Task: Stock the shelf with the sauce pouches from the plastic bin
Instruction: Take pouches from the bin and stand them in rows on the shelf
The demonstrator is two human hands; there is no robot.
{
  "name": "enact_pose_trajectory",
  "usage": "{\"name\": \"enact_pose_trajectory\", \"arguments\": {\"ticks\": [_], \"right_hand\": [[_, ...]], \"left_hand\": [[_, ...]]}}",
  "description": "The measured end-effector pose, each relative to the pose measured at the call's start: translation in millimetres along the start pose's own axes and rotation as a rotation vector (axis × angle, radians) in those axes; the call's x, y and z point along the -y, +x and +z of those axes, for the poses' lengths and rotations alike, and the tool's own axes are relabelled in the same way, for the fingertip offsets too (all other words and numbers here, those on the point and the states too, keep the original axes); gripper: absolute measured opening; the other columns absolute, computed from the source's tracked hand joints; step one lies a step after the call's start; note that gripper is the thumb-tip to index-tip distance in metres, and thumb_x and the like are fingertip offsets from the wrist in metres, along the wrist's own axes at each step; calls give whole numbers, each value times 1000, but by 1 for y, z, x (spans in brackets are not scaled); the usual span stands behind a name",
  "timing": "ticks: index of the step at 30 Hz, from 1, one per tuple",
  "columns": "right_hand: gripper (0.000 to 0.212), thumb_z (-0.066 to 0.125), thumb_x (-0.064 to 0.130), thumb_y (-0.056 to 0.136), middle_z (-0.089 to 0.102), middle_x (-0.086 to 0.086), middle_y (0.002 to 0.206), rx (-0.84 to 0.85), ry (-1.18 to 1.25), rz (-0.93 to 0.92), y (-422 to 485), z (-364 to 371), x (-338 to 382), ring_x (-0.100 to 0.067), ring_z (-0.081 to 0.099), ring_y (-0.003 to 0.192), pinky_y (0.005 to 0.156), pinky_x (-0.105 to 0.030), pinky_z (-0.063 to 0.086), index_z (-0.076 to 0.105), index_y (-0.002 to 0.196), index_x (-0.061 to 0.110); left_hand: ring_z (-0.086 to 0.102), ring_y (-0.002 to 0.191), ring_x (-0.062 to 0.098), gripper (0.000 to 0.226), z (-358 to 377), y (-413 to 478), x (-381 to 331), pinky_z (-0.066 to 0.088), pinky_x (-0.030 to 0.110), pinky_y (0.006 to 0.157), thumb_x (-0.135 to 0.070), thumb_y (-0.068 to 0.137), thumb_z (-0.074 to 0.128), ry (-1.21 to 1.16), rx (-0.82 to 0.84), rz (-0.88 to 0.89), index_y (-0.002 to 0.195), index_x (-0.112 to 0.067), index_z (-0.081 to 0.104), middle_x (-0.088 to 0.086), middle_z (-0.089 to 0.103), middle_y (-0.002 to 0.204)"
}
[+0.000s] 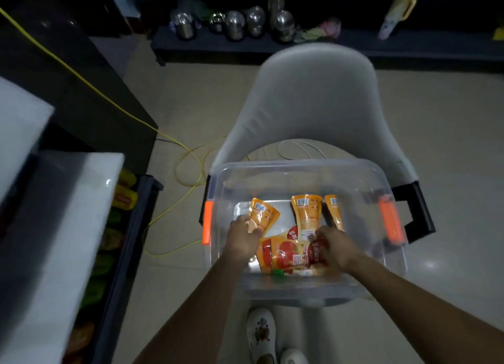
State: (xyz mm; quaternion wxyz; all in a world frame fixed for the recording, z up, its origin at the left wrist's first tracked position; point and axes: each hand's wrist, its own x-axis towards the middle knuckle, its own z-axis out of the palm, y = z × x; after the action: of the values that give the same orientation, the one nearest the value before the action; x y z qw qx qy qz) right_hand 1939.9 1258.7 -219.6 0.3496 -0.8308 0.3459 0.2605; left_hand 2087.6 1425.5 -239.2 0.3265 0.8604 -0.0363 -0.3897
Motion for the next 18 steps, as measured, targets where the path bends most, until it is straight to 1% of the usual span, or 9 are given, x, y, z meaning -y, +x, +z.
{"name": "enact_pose_trajectory", "arguments": {"ticks": [2, 4, 7, 10, 12, 14, 16, 18], "right_hand": [[33, 56, 10, 89, 58, -11, 122, 44, -45, 26, 18, 8, -7, -28, 59, 110, 95, -45, 50, 49, 121, 14], [42, 58, 13, 89, 53, -11, 128, 71, -103, 59, 32, 15, -13, -28, 54, 116, 99, -45, 47, 44, 128, 14], [43, 59, 20, 89, 53, -11, 129, 110, -216, 88, 46, 23, -18, -28, 52, 119, 101, -45, 45, 42, 128, 16], [50, 61, 30, 86, 56, -8, 128, 121, -390, 65, 55, 26, -21, -29, 49, 122, 100, -46, 45, 41, 130, 19], [45, 60, 33, 87, 56, -8, 126, 146, -459, 59, 57, 27, -23, -28, 51, 119, 99, -42, 46, 45, 128, 21], [35, 60, 33, 88, 59, -5, 123, 157, -496, 26, 57, 29, -28, -23, 53, 116, 98, -39, 47, 54, 122, 25], [26, 61, 30, 88, 63, -2, 117, 119, -498, -7, 53, 28, -31, -19, 57, 111, 96, -37, 49, 61, 114, 27], [21, 62, 28, 88, 62, 0, 115, 55, -473, -34, 47, 24, -34, -18, 59, 106, 95, -34, 50, 64, 108, 27]], "left_hand": [[53, 120, 29, 55, 9, 21, 9, 46, 38, 100, -21, 89, 62, 71, -23, -42, 140, -12, 45, 10, 51, 135], [49, 123, 31, 56, 16, 36, 20, 45, 41, 101, -23, 89, 60, 174, -36, -85, 141, -9, 42, 13, 47, 136], [50, 120, 33, 54, 27, 46, 31, 47, 42, 97, -26, 89, 60, 292, -25, -106, 136, -6, 42, 16, 47, 132], [47, 123, 34, 50, 33, 52, 30, 42, 41, 100, -27, 91, 55, 454, -26, -58, 135, -7, 41, 16, 49, 133], [46, 125, 34, 49, 33, 56, 29, 40, 41, 101, -27, 92, 55, 546, -17, -35, 134, -8, 40, 15, 52, 132], [46, 124, 31, 51, 34, 60, 31, 40, 39, 99, -35, 90, 58, 582, 4, -33, 132, -11, 44, 12, 54, 131], [46, 121, 29, 52, 37, 63, 36, 39, 36, 96, -47, 88, 59, 615, 20, -5, 128, -15, 51, 8, 56, 128], [46, 120, 28, 51, 38, 63, 40, 38, 34, 96, -50, 87, 58, 631, 32, 19, 125, -17, 57, 6, 58, 127]]}}
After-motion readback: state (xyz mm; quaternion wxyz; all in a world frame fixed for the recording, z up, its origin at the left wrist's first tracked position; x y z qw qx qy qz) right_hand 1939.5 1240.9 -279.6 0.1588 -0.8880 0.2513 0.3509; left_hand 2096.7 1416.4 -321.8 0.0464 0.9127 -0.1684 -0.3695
